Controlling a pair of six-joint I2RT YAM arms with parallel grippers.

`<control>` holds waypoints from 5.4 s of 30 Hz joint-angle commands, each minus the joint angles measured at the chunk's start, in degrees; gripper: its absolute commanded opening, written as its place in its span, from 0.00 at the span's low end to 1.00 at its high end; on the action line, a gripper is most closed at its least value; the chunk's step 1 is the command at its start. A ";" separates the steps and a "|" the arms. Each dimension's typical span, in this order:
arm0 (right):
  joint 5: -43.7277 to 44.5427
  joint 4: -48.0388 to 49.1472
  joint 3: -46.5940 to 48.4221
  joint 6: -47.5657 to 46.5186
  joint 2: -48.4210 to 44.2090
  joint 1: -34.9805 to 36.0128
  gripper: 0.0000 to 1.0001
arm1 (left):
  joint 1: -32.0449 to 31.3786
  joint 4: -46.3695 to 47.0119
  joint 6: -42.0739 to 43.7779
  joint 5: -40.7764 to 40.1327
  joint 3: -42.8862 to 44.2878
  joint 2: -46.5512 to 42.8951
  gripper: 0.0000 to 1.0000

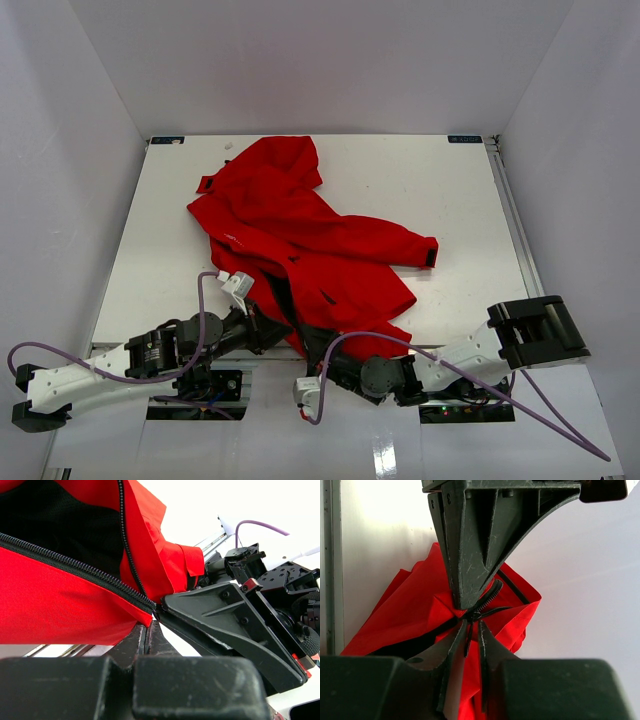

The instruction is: Zip up the jacket

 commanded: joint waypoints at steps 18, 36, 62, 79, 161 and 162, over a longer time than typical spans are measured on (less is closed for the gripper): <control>4.80 -12.62 12.91 -0.59 -1.11 -2.47 0.08 | -0.15 2.21 1.89 2.51 -0.08 1.23 0.00; -10.37 -24.30 22.97 6.80 -2.95 -14.41 0.08 | -0.19 3.21 2.49 3.46 -0.57 1.26 0.00; -29.46 -42.63 59.20 26.16 16.44 -49.14 0.08 | -0.19 11.00 4.70 1.11 -2.58 11.62 0.00; -42.45 -41.25 89.76 29.32 39.37 -71.04 0.08 | -0.15 17.27 11.57 0.10 -0.90 17.94 0.00; -40.46 -31.09 47.20 69.58 17.71 -86.70 0.61 | 36.43 23.48 14.12 6.73 19.52 48.02 0.63; -42.76 -34.52 45.73 71.38 16.86 -87.26 0.67 | 39.16 24.70 14.47 8.66 20.12 49.92 0.63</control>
